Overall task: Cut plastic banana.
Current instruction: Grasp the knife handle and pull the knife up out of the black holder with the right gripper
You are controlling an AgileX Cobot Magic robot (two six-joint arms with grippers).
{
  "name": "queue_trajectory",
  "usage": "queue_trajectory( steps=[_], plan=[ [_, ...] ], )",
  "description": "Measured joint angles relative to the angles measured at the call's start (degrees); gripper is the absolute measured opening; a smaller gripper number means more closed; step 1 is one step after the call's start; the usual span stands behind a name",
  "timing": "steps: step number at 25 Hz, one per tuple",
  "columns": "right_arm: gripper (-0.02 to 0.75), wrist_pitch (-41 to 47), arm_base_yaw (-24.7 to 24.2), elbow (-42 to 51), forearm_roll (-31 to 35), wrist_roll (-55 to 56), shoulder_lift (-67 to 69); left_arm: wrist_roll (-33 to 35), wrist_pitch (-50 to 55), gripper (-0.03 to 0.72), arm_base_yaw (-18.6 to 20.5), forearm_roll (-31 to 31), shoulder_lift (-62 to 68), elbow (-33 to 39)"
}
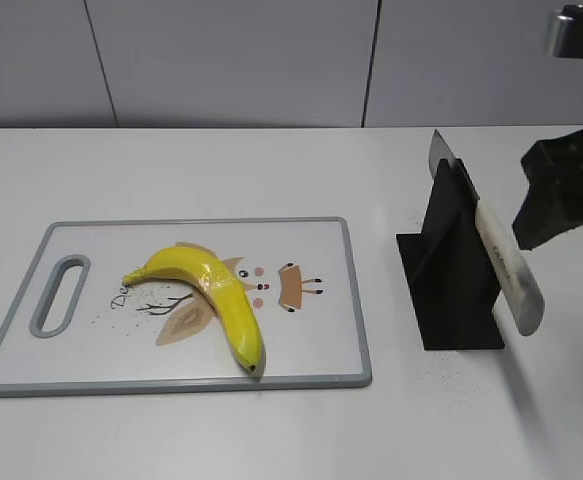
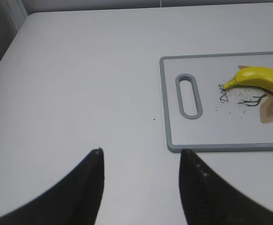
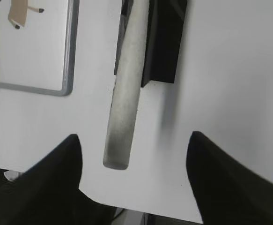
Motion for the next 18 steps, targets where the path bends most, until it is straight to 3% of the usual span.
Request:
queue_trajectory(
  steps=[13,15,18],
  plan=[
    [0.511,-2.82,0.00,-0.18,2.48,2.53,14.92,0.00,0.00,0.499,0.00,0.00,0.00,0.00],
    [0.468,-3.10,0.00,-0.18,2.48,2.53,16.41,0.00,0.00,0.499,0.00,0.00,0.00,0.00],
    [0.320,-3.17,0.00,-0.18,2.73,2.53,17.07,0.00,0.00,0.499,0.00,0.00,0.00,0.00]
  ],
)
